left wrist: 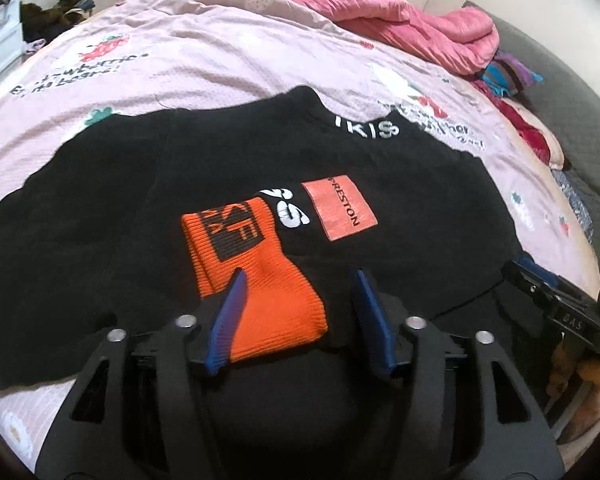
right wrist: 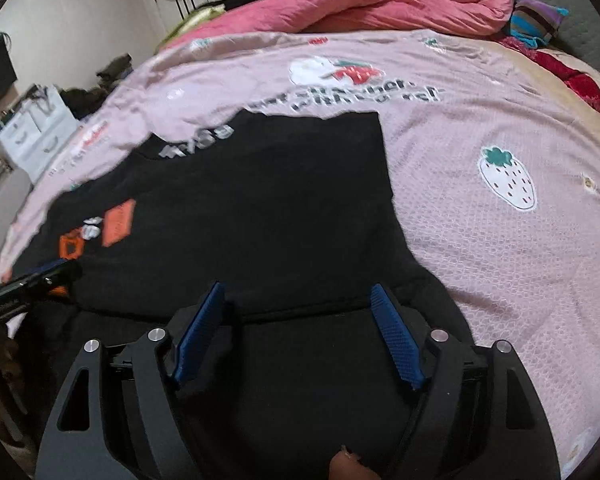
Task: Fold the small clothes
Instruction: 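Move the left gripper to the other sleeve's orange cuff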
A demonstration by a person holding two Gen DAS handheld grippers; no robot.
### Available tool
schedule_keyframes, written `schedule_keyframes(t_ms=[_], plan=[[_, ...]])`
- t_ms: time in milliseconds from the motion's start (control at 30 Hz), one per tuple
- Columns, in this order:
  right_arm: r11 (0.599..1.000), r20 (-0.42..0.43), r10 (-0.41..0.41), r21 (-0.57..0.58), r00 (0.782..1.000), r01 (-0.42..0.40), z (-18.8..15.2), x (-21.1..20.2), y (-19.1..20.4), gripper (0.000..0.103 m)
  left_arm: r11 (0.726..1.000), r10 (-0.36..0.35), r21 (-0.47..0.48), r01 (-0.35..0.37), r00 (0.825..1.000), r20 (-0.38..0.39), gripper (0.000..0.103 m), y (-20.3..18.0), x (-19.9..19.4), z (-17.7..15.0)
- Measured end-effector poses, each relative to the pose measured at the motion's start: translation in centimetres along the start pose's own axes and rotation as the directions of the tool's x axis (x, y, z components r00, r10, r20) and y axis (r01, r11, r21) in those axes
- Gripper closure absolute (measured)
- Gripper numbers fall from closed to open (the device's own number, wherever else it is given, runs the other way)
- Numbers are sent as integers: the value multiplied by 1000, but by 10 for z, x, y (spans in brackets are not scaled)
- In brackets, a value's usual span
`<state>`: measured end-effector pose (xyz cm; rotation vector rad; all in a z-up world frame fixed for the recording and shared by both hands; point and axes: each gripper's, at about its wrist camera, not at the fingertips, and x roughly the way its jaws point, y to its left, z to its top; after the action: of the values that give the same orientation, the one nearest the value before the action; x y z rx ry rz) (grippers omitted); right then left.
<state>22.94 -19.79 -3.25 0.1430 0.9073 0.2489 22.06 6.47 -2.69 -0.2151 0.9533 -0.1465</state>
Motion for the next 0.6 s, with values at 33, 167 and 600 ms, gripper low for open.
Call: schedule_keyframes(t_ms=[33, 167, 600], plan=[[1000, 8, 12, -1, 1000, -12, 0, -3, 2, 26, 1000, 2, -4, -2, 1000, 6, 50, 0, -3, -1], [999, 42, 24, -27, 999, -23, 3, -14, 14, 17, 1000, 28, -13, -28, 999, 41, 40, 4, -19, -5], [995, 160, 65, -89, 985, -51, 8, -51, 49, 5, 983, 170, -96, -155, 971, 166, 9, 27, -76, -18]])
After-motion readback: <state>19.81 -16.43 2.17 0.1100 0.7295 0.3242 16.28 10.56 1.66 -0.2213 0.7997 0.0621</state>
